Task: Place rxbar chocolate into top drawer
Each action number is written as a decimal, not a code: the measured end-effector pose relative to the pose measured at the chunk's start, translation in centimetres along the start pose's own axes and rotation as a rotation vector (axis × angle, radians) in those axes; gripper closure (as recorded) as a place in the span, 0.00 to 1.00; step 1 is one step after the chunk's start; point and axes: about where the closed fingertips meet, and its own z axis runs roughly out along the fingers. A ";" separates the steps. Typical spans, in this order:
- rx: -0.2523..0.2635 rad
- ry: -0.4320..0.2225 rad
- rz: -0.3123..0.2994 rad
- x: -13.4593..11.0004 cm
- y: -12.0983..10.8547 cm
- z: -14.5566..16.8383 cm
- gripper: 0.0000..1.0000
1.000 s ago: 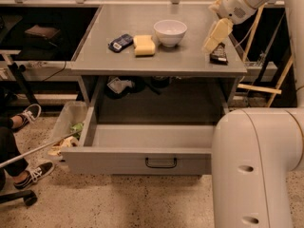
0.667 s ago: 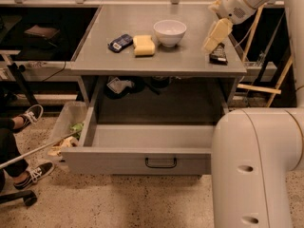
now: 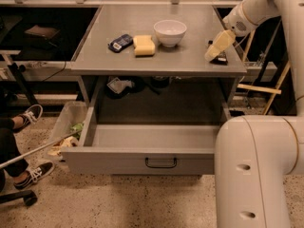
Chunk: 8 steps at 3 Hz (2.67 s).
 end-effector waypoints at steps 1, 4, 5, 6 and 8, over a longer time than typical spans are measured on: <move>0.086 0.039 0.089 2.2 -2.2 -1.2 0.00; 0.033 0.101 0.108 5.0 -1.3 1.8 0.00; -0.018 0.144 0.085 6.1 -0.4 5.2 0.00; -0.020 0.145 0.085 6.1 -0.4 5.3 0.00; -0.020 0.145 0.085 6.1 -0.4 5.3 0.42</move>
Offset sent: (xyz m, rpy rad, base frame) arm 0.1190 -0.1406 0.0786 -0.0655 0.0839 -0.2025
